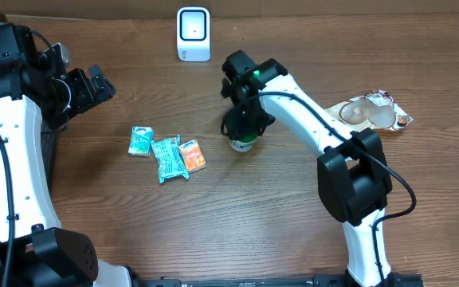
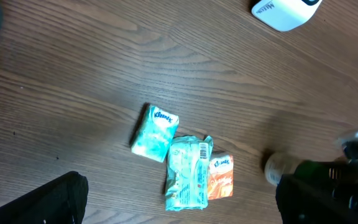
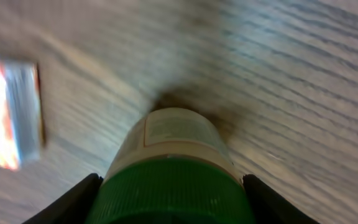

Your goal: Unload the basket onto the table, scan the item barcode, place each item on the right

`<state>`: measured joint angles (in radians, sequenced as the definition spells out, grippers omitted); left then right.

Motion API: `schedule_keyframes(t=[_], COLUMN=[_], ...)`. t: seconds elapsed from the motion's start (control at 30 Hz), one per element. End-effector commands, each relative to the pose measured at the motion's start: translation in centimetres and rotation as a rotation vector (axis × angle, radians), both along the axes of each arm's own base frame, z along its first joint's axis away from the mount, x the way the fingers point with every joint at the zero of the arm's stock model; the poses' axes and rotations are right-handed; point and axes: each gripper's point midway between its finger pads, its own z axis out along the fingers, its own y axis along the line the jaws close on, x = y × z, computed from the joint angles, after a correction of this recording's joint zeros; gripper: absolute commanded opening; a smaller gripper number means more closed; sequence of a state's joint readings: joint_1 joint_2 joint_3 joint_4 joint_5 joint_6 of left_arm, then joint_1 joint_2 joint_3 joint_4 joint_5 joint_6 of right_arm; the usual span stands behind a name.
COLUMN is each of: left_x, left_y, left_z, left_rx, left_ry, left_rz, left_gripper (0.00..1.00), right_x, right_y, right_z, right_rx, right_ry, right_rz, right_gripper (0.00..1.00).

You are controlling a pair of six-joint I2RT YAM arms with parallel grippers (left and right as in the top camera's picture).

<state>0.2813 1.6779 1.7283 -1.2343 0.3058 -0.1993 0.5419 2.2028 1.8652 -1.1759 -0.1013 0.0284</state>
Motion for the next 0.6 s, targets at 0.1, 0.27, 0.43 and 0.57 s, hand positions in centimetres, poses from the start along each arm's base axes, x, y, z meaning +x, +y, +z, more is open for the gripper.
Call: schedule_keyframes(t=[0.1,0.27,0.43,0.57], left_x=[0.12,0.12,0.12,0.12], left_y=[-0.20,-0.20,-0.20,-0.20], left_z=[-0.05,-0.05,-0.05,-0.05], left_rx=[0.007,0.007,0.007,0.007], left_ry=[-0.001,-0.001,-0.001,-0.001], left_rz=[-0.017,-0.017,-0.017,-0.017], left_gripper=[1.00,1.00,1.00,1.00], right_x=[0.09,0.04,0.14,0.48], right_y=[1.04,1.00,0.65,0.25], right_z=[0.72,0.71,0.65,1.05], right_rx=[0.072,0.070,0.055,0.043], right_ry=[0.031,0.033,0.027,0.012], right_rz=[-0.151,-0.151,-0.151,-0.140], right_gripper=[0.60,0.72,0.90,0.96])
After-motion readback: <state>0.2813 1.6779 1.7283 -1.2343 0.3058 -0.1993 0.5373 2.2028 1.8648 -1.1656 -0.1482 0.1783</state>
